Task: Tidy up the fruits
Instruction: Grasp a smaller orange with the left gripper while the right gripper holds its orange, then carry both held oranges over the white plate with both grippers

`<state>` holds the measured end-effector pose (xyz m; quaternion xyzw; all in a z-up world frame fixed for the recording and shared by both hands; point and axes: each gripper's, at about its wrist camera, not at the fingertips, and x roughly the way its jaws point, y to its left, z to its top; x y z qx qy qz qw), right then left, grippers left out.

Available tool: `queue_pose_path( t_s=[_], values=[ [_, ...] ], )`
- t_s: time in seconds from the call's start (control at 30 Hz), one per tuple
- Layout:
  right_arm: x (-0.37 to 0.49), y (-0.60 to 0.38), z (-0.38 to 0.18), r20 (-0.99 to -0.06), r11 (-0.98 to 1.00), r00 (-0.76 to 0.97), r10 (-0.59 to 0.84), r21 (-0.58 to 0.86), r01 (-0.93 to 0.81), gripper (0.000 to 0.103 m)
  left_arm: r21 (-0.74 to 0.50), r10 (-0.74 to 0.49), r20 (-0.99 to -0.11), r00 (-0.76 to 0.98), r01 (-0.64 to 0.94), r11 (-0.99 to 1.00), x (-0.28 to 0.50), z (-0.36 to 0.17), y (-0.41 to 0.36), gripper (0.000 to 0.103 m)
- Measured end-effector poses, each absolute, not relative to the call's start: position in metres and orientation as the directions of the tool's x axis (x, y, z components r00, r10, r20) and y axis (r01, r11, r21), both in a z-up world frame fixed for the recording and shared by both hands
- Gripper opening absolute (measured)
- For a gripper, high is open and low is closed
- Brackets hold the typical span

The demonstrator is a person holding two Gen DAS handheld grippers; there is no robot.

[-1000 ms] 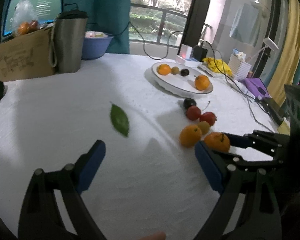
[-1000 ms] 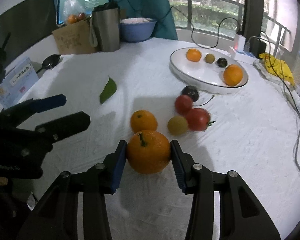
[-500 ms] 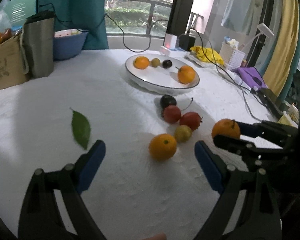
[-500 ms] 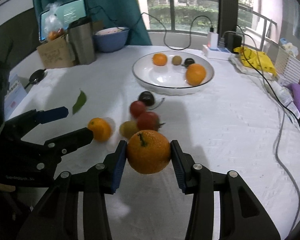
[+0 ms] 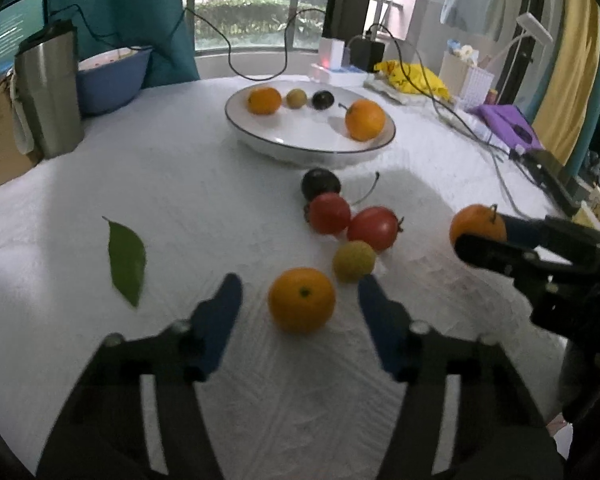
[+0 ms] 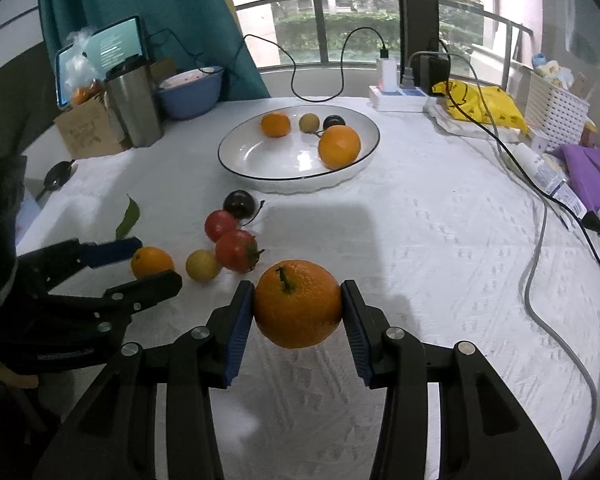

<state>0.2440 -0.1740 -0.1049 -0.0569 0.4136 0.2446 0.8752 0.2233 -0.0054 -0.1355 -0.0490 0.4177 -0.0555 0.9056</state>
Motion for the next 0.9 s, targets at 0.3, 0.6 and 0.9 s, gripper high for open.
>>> queue_pose_path(
  t_s=[0.3, 0.6, 0.9],
  values=[
    [0.246, -0.174, -0.103, -0.750, 0.876, 0.542, 0.380, 0.102, -0.472, 0.046, -0.131, -0.153, -0.763, 0.628, 0.082, 0.988, 0.225, -0.138, -0.009, 0.035],
    [0.242, -0.172, -0.090, -0.737, 0.875, 0.561, 0.377, 0.086, -0.476, 0.046, -0.136, -0.161, -0.748, 0.644, 0.087, 0.987, 0.217, -0.129, -0.007, 0.035],
    [0.238, -0.168, -0.063, -0.709, 0.871, 0.591, 0.385, 0.068, -0.486, 0.046, -0.132, -0.157, -0.707, 0.690, 0.089, 0.987, 0.213, -0.097, -0.002, 0.035]
  ],
)
